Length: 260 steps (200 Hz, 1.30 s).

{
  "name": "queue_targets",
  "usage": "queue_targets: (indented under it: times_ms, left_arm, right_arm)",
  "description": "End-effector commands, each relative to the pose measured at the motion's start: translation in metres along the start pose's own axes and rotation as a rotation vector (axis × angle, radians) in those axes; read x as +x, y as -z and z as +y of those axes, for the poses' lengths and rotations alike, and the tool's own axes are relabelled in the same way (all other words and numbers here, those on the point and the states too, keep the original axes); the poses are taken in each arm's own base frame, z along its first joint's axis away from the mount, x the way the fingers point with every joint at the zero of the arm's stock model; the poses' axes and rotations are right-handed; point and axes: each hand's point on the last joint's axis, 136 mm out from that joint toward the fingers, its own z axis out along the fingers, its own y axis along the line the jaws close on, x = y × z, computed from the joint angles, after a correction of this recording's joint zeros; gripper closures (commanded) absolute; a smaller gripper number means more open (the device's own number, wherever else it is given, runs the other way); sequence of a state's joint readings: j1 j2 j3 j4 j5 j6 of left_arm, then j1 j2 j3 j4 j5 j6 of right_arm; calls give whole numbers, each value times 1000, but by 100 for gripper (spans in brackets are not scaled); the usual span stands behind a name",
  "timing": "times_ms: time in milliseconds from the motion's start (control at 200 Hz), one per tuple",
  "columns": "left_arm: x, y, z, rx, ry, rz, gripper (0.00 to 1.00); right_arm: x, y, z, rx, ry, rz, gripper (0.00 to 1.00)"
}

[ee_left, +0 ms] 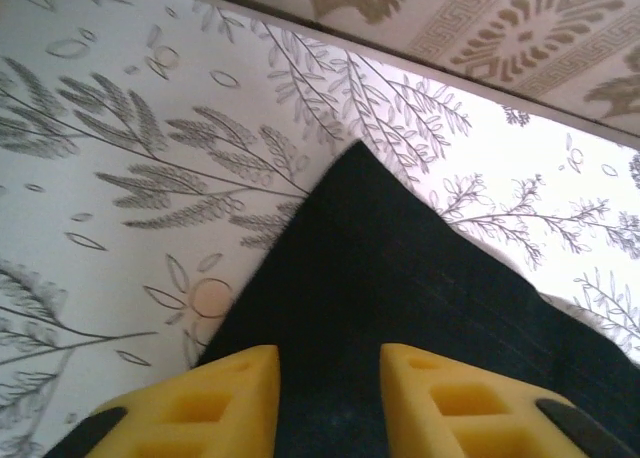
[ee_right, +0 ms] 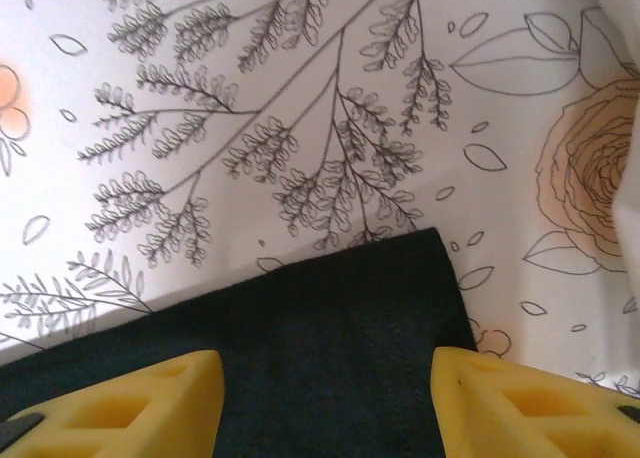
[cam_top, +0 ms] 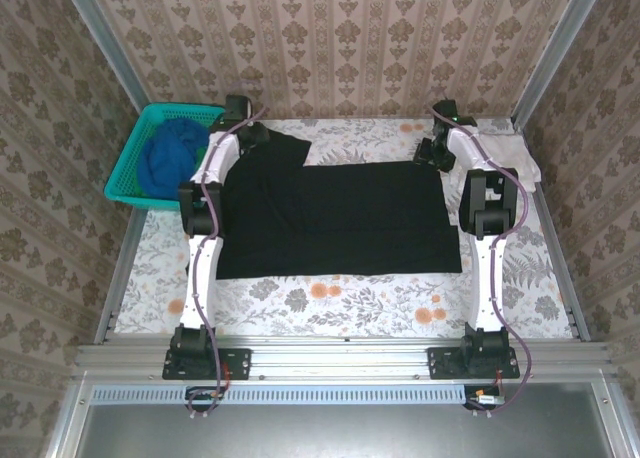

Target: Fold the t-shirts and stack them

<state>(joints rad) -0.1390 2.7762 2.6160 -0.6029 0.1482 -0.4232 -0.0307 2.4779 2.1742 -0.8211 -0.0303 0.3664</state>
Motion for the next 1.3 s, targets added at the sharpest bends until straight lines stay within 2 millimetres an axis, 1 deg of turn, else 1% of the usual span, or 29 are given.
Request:
queue_targets:
  times_ms: [0,95,155,200,305,400,415,445,460,490,520,555,590,605,640,660,725,775,860,870,875,880,885,935,990,1085,1135,1235,1295]
  left_arm:
    - [20,-8,6,25,30,76,79]
    - [17,-3,9,40,32,87,89]
    - [15,3,8,56,23,89,92]
    - [11,9,8,57,18,86,99]
    - [4,24,3,59,-15,78,100]
    - [7,37,1,52,-36,106,100]
    - [8,39,3,46,-35,115,94]
    - [12,43,5,31,-34,132,71]
    - [13,46,5,24,-33,140,65]
    - [16,51,4,26,-40,157,64]
    - [18,57,4,27,-50,169,64]
    - [15,69,1,11,-65,161,56]
    - [13,81,-3,-2,-90,146,48]
    - [10,87,-5,-6,-101,134,40]
    - [5,103,-12,-15,-130,101,12]
    - [0,111,-15,-25,-147,75,3]
    - [-7,142,-24,-50,-186,17,0]
    - [-8,166,-28,-72,-198,-7,0]
    - [15,202,-33,-102,-195,-7,0]
    - [23,204,-32,-105,-194,1,0]
    - [33,201,-29,-111,-193,22,0]
    - [30,207,-32,-107,-195,6,0]
    - [41,204,-29,-112,-194,28,0]
    - [69,219,-33,-99,-190,11,0]
    - [113,226,-25,-88,-137,26,0]
    - [182,229,-11,-27,-36,94,0]
    - [209,232,0,-47,-26,128,0]
    - [250,232,26,-110,-4,190,0]
    - [269,228,36,-126,5,230,0]
  right_arm:
    - [17,-9,-6,-7,-24,86,50]
    - [17,-9,-7,-19,-21,90,66]
    - [16,-8,-6,-28,-22,89,75]
    - [16,-5,-6,-37,-21,88,82]
    - [16,4,-4,-47,-21,78,90]
    - [19,17,-4,-60,-25,59,89]
    - [20,20,-4,-59,-27,57,87]
    - [22,25,-6,-53,-31,51,80]
    - [23,27,-7,-48,-33,47,78]
    - [22,35,-7,-48,-29,30,75]
    - [21,43,-8,-49,-26,13,68]
    - [21,55,-8,-42,-25,-8,55]
    - [20,69,-9,-29,-19,-34,51]
    - [20,76,-8,-24,-14,-48,51]
    - [23,89,-6,-6,-1,-75,49]
    - [27,97,-3,-2,12,-89,48]
    - [47,115,10,13,66,-125,43]
    - [73,121,27,4,121,-140,41]
    - [129,120,62,-61,192,-132,41]
    - [135,120,67,-73,199,-132,41]
    - [139,119,68,-76,204,-127,41]
    - [143,119,70,-80,207,-121,41]
    - [147,118,71,-81,211,-116,41]
    - [176,111,84,-102,227,-112,41]
    - [205,102,89,-107,257,-76,41]
    - [234,95,86,-66,289,-42,41]
    - [246,93,82,-52,302,-27,41]
    - [263,90,73,-19,323,-6,41]
    - [271,87,68,-3,327,7,41]
